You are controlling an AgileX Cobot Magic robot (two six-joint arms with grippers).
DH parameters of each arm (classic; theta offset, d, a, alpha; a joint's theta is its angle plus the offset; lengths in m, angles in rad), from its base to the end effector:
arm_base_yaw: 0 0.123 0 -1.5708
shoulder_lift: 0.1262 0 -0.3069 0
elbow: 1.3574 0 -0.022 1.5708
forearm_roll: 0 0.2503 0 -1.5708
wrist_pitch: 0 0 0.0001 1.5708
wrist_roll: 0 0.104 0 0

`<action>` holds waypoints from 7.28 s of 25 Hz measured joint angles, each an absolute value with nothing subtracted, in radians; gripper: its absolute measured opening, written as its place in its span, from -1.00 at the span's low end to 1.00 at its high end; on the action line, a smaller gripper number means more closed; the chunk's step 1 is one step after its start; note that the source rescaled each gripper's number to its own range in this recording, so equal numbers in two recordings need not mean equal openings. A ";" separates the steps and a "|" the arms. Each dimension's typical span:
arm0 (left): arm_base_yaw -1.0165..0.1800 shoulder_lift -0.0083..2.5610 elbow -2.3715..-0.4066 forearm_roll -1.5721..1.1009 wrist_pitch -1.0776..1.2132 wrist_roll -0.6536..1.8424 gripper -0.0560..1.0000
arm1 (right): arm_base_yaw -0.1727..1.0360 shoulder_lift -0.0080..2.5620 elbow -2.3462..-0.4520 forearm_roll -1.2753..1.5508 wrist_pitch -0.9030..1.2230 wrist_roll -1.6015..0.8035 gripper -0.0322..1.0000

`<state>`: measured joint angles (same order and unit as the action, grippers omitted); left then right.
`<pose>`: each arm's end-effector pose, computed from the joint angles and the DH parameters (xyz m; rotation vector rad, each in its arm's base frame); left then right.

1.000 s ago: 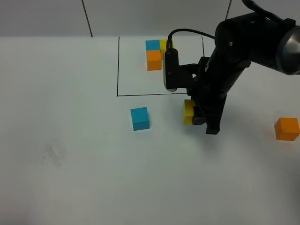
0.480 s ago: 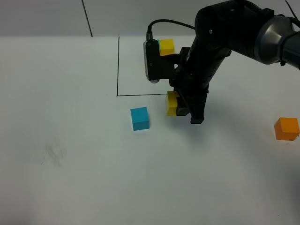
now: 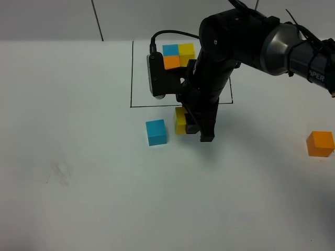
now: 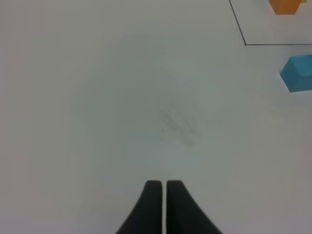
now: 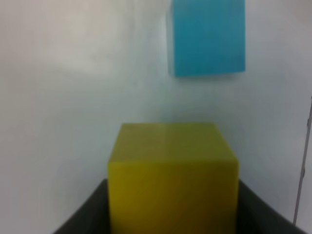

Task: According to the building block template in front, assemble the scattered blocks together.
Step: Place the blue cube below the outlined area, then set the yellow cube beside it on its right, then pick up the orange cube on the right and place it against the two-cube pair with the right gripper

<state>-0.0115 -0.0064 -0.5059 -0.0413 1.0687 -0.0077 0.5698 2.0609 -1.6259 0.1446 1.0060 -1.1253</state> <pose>-0.0178 -0.0036 0.2720 0.0063 2.0398 -0.0614 0.3660 0.2495 0.2081 -2.1085 1.9854 0.0956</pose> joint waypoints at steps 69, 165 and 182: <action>-0.012 -0.006 -0.506 -0.041 1.069 -0.008 -0.89 | 0.571 2.284 -1.809 0.163 0.993 -1.195 0.11; -0.012 -0.006 -0.506 -0.041 1.068 -0.008 -0.89 | 0.389 2.095 -1.805 -0.061 1.213 -0.740 -0.91; -0.012 -0.006 -0.506 -0.041 1.068 -0.008 -0.89 | 0.074 1.708 -1.224 -0.063 1.075 -0.544 -0.91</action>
